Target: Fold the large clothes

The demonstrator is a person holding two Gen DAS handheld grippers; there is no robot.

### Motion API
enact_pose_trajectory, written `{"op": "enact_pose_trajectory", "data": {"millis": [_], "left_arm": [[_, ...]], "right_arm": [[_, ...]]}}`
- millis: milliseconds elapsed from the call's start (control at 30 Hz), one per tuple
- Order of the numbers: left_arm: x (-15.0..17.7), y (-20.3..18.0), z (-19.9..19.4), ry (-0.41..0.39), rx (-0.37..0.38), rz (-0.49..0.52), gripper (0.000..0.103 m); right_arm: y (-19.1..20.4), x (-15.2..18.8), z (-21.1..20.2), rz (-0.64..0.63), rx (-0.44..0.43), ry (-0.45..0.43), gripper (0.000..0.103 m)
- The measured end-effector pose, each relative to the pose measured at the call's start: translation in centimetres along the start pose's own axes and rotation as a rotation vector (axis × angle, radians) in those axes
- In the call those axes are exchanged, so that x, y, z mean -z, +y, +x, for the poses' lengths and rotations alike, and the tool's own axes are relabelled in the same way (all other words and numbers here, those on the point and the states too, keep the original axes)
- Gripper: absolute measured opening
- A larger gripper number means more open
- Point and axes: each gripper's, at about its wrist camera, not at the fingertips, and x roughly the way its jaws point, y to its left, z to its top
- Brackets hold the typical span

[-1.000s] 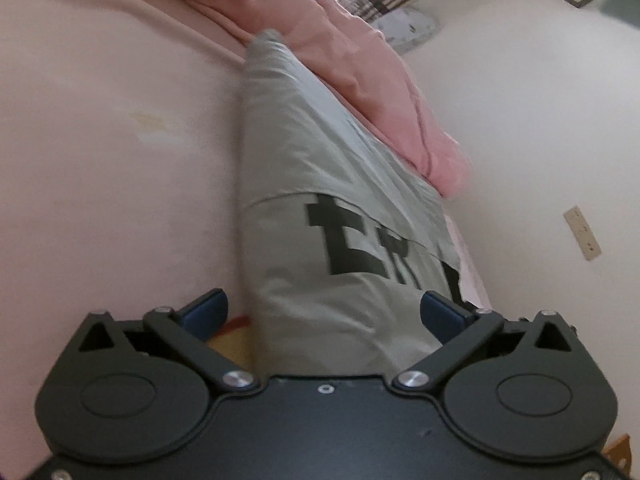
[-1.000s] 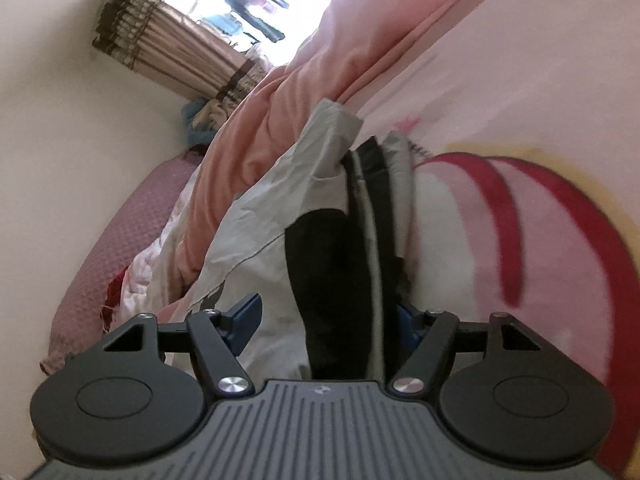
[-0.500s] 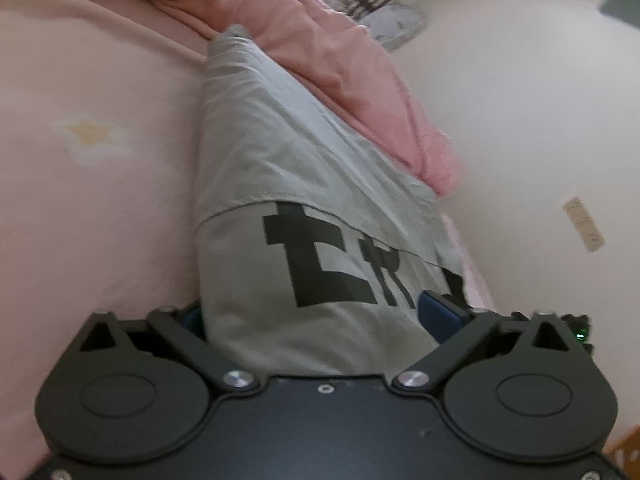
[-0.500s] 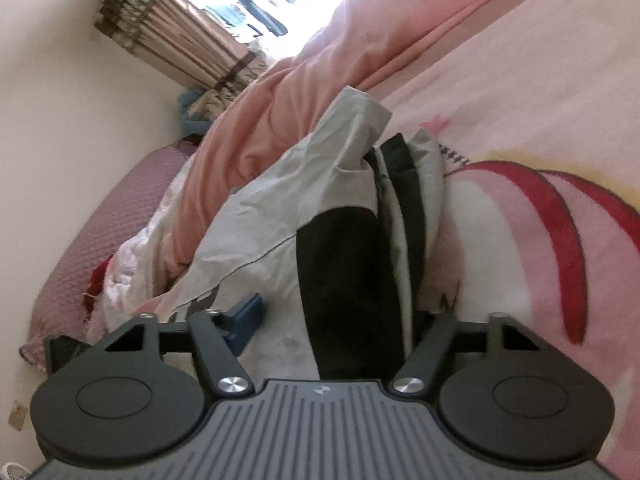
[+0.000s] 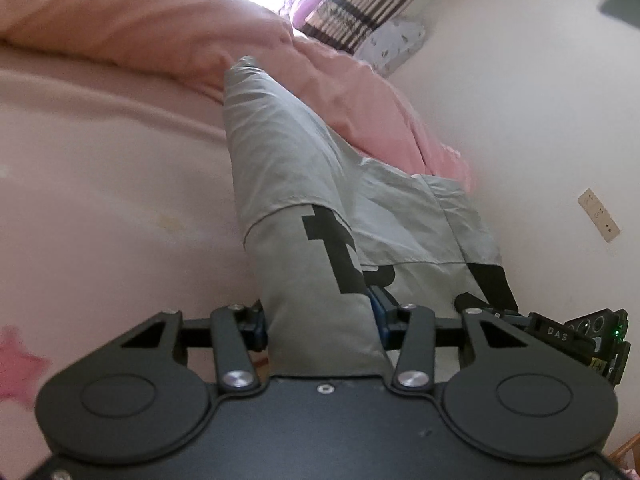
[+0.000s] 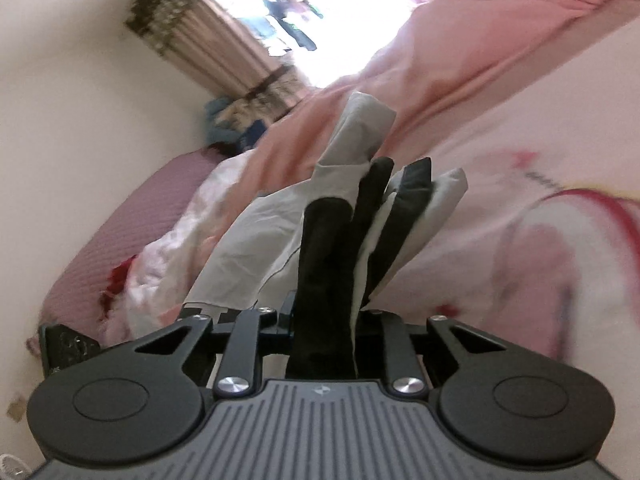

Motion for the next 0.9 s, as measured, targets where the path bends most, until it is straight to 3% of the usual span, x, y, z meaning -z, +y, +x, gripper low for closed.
{"op": "enact_pose_trajectory", "data": {"millis": [200, 400, 500, 600, 667, 833, 900], "left_arm": [[1.2, 3.5, -6.8, -0.033, -0.045, 0.043, 0.045], [3.8, 8.3, -6.4, 0.005, -0.061, -0.003, 0.045], [5.5, 10.4, -5.4, 0.005, -0.055, -0.012, 0.053], [6.3, 11.6, -5.6, -0.027, -0.032, -0.028, 0.067], [6.0, 11.8, -6.3, -0.030, -0.056, -0.017, 0.071], [5.0, 8.1, -11.8, -0.108, -0.249, 0.171, 0.066], [5.4, 6.1, -14.3, -0.134, -0.236, 0.197, 0.066]], "right_arm": [[5.0, 3.3, 2.8, -0.041, -0.058, 0.020, 0.022], [4.6, 6.2, 6.2, -0.017, -0.018, 0.081, 0.022], [3.2, 7.7, 6.4, 0.004, 0.013, 0.079, 0.026], [1.6, 8.1, 6.1, 0.027, 0.007, 0.077, 0.043], [0.6, 8.1, 5.6, 0.029, 0.049, 0.083, 0.059], [2.3, 7.6, 2.0, -0.020, 0.143, 0.050, 0.059], [4.9, 7.7, 0.4, -0.092, 0.190, 0.006, 0.059]]}}
